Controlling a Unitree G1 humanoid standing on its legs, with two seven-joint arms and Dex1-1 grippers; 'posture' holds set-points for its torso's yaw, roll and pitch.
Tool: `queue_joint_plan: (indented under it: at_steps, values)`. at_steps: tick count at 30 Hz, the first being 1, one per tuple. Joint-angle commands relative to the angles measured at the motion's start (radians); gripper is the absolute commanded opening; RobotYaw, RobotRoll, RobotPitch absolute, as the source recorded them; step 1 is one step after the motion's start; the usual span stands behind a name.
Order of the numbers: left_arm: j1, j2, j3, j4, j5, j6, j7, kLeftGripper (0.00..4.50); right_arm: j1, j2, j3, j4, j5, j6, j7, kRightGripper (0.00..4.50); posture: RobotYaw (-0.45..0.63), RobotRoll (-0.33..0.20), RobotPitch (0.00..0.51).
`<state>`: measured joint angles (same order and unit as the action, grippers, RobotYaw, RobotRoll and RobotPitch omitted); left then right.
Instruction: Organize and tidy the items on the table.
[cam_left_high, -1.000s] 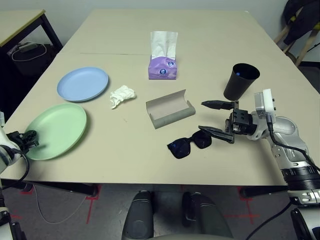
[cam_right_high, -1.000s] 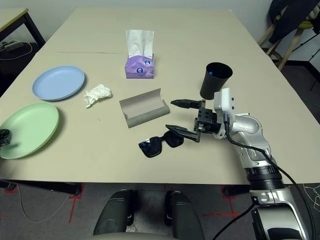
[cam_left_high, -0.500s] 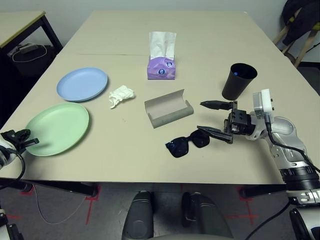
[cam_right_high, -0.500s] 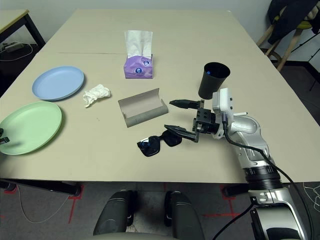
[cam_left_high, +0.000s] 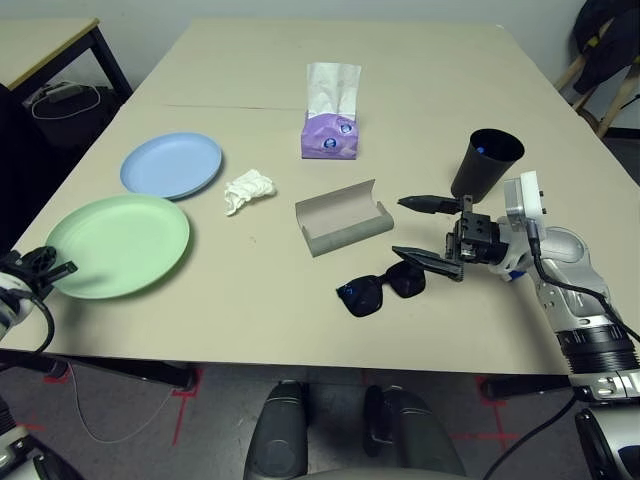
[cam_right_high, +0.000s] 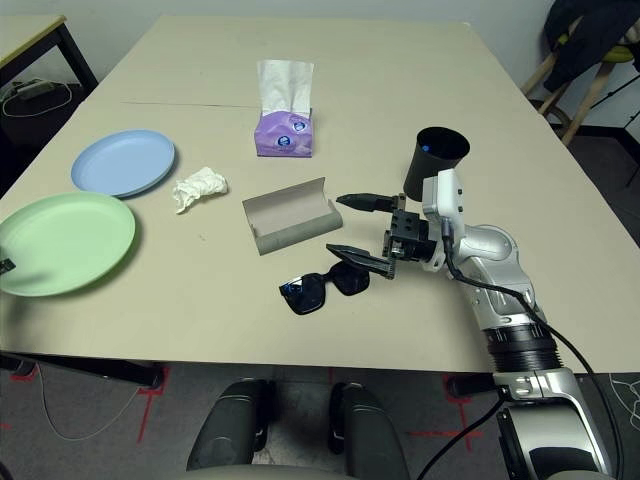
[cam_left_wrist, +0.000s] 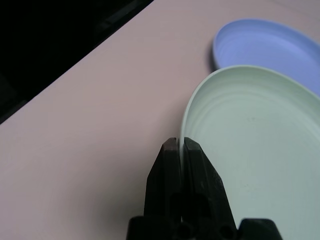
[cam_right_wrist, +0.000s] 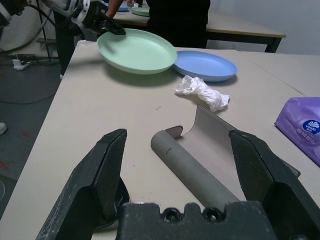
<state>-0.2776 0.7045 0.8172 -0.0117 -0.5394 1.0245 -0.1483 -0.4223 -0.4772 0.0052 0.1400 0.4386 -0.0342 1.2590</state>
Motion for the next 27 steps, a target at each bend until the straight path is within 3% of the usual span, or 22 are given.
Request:
queue_joint_plan:
  at_steps: [1,6,18,27]
  values:
    - [-0.08,-0.01,-0.006,-0.01,0.0,0.012,0.061,0.02,0.002,-0.003,0.007,-0.004,0.001,0.001,0.006,4.5,0.16,0.0,0.132]
    - [-0.206,-0.018,-0.072,0.129,0.063,-0.095,0.111,0.02,0.005,-0.003,0.008,-0.012,0.003,0.005,0.0,4.5,0.16,0.0,0.133]
    - [-0.528,-0.079,-0.241,0.652,0.186,-0.463,0.161,0.02,0.002,0.006,0.003,-0.02,0.003,0.016,-0.036,4.5,0.14,0.0,0.144]
    - [-0.66,-0.108,-0.28,0.927,0.22,-0.667,0.201,0.02,-0.007,0.051,-0.014,-0.035,0.006,0.092,-0.192,4.5,0.13,0.0,0.146]
